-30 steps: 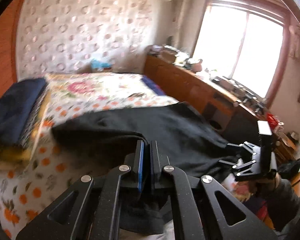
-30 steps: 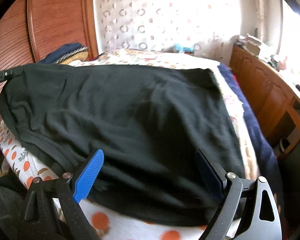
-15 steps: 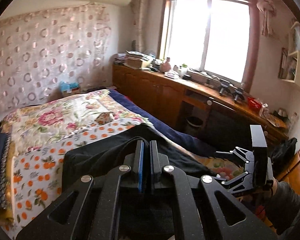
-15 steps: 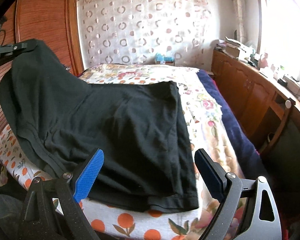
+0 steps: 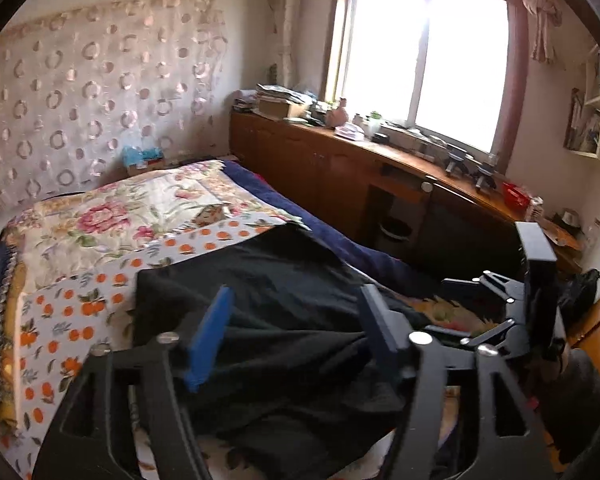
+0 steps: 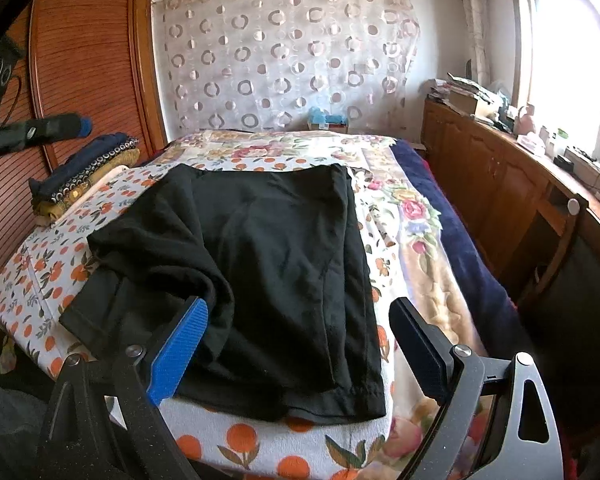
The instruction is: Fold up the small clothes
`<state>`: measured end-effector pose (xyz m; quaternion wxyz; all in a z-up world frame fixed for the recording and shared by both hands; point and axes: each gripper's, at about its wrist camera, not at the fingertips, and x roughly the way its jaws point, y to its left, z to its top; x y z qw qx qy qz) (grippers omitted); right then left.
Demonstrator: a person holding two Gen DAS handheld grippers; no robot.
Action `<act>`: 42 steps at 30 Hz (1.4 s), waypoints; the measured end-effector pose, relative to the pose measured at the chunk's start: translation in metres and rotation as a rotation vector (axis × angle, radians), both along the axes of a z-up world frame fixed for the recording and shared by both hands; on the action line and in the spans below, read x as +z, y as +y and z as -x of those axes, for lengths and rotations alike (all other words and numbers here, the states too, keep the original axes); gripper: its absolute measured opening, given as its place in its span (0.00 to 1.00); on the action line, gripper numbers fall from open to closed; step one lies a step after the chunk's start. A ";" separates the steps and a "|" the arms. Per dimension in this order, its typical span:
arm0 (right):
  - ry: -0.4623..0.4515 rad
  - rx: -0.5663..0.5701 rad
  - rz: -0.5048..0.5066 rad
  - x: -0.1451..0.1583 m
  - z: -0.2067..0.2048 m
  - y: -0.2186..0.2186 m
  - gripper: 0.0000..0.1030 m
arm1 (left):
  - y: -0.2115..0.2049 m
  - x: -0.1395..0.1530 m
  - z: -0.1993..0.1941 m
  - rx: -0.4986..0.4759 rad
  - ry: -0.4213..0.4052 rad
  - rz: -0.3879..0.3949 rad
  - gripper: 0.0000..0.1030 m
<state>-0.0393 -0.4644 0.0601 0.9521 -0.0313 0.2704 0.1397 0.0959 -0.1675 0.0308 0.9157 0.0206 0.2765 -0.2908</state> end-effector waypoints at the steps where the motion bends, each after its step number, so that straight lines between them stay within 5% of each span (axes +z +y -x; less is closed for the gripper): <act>1: -0.001 0.006 -0.004 0.000 -0.001 0.002 0.90 | 0.006 -0.001 0.002 0.014 -0.002 0.004 0.73; 7: 0.020 0.082 -0.005 -0.005 -0.012 0.023 0.80 | 0.038 -0.018 0.015 0.095 -0.025 -0.028 0.73; 12: 0.070 0.160 -0.003 -0.017 -0.033 0.042 0.53 | 0.062 -0.035 0.022 0.154 -0.013 -0.036 0.73; 19: 0.122 0.181 0.053 -0.026 -0.061 0.056 0.46 | 0.080 -0.054 0.025 0.202 -0.004 -0.055 0.73; 24: 0.142 0.226 0.084 -0.027 -0.065 0.063 0.15 | 0.088 -0.065 0.027 0.214 0.013 -0.046 0.73; 26: 0.113 0.234 0.087 -0.021 -0.061 0.063 0.11 | 0.089 -0.068 0.028 0.219 0.011 -0.050 0.73; 33: -0.052 0.247 0.072 0.018 -0.036 0.066 0.08 | 0.093 -0.068 0.030 0.228 0.002 -0.046 0.73; 42: -0.129 0.232 0.137 0.047 -0.017 0.068 0.08 | 0.093 -0.065 0.034 0.233 -0.009 -0.041 0.73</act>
